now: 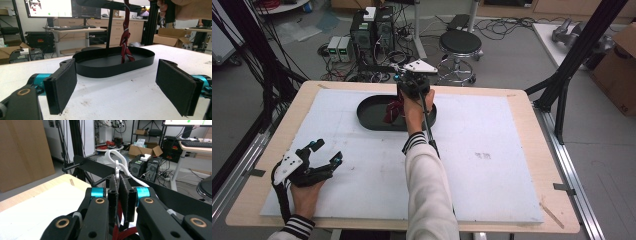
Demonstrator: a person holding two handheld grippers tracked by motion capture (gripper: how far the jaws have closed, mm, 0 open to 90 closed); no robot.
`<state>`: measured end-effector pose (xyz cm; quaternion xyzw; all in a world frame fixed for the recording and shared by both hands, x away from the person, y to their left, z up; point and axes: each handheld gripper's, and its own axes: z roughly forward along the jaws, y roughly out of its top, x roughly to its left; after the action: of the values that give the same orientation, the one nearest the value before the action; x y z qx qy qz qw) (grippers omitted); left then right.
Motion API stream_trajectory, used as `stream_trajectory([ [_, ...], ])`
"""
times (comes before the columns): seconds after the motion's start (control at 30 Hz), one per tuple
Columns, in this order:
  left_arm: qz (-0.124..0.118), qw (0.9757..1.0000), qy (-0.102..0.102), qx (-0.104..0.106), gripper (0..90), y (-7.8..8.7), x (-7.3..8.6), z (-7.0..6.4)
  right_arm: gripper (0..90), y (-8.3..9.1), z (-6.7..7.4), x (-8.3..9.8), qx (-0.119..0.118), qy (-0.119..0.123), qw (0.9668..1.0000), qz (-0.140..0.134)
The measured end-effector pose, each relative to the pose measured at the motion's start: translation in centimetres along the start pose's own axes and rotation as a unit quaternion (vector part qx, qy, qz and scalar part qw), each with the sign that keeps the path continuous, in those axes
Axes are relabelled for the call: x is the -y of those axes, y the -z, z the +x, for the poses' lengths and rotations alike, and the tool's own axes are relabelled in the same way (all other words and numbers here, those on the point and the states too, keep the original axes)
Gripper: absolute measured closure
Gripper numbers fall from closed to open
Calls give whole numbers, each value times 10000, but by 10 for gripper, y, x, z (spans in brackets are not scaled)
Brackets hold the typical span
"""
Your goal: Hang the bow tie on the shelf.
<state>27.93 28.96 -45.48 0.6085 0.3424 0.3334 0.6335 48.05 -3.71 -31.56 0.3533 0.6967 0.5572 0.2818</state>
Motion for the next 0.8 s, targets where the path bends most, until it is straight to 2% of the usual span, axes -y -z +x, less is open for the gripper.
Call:
stream_trajectory([
  [0.1, 5, 10000, 1, 5, 175, 0, 0, 0, 854, -4, 2, 0, 21, 70, 10000, 31],
  [0.37, 2, 10000, 2, 5, 176, 0, 0, 0, 854, -13, -1, 3, 98, 36, 9999, 133],
  [0.6, -3, 10000, 24, 7, 177, 0, 0, 0, 841, -19, 3, 4, 160, 236, 9993, 245],
  [0.67, -1, 10000, 16, 4, 178, 0, 0, 1, 805, -20, 4, 4, 195, 226, 9992, 278],
  [0.8, -8, 10000, 22, -2, 178, 0, 0, 0, 778, -20, 5, 3, 228, 394, 9984, 340],
])
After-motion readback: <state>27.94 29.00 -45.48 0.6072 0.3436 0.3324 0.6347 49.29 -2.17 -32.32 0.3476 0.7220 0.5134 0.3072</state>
